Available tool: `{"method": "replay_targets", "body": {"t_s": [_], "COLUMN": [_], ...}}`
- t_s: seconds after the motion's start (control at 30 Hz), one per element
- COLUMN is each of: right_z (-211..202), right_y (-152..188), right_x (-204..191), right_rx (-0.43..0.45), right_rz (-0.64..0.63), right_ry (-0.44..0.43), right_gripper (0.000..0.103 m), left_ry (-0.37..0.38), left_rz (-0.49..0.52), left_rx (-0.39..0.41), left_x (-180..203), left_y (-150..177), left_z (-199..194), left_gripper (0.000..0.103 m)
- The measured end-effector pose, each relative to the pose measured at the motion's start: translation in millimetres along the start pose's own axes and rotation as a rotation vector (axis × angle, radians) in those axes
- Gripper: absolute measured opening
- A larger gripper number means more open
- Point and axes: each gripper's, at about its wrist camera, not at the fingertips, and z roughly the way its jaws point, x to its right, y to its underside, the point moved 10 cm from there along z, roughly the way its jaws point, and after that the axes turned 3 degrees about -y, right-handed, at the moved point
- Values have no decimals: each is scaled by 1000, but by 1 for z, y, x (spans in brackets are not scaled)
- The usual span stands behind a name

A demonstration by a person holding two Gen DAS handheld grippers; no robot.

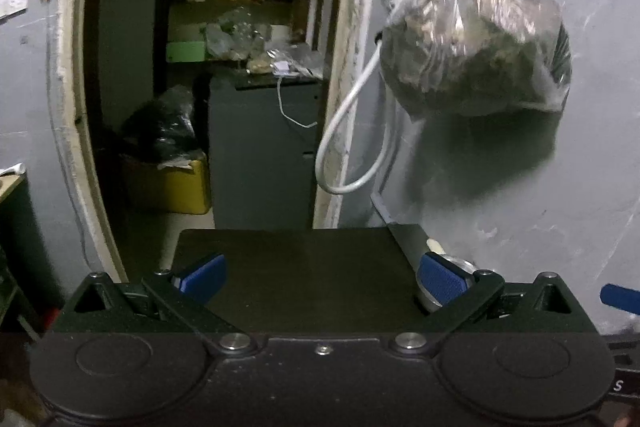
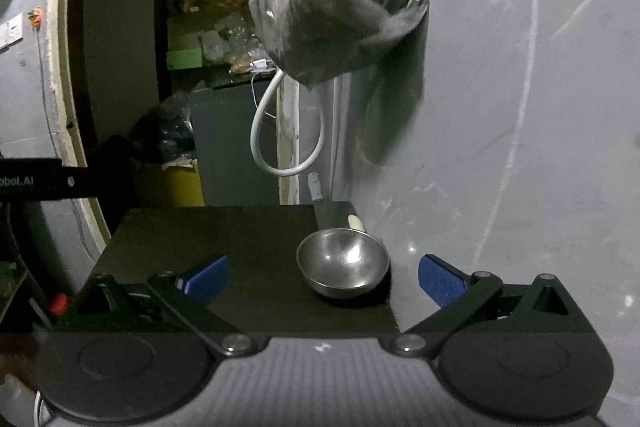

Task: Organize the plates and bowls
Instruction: 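Close the left tool on the rim of the handled steel bowl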

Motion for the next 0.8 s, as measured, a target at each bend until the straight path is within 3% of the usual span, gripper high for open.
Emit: {"method": "replay_targets", "body": {"t_s": [0.13,0.23,0.37,0.57,0.8], "right_z": [28,46,65,104,144], "right_y": [6,14,32,58,67], "right_x": [7,15,31,46,53], "right_rx": [-34,-66,-104,-157,-159], "right_rz": [42,143,207,302,354], "right_ry": [40,-18,12,-28,-24], "right_gripper": [103,103,103,98,82], "left_ry": [45,57,97,128,158], "left_rz": [57,112,140,62,63], "left_rx": [-34,-57,-122,-235,-275], "left_x": [9,19,36,56,88], "left_y": [7,15,34,56,65], "left_z": [40,72,112,168,221], "left_gripper": [102,102,102,102,102]}}
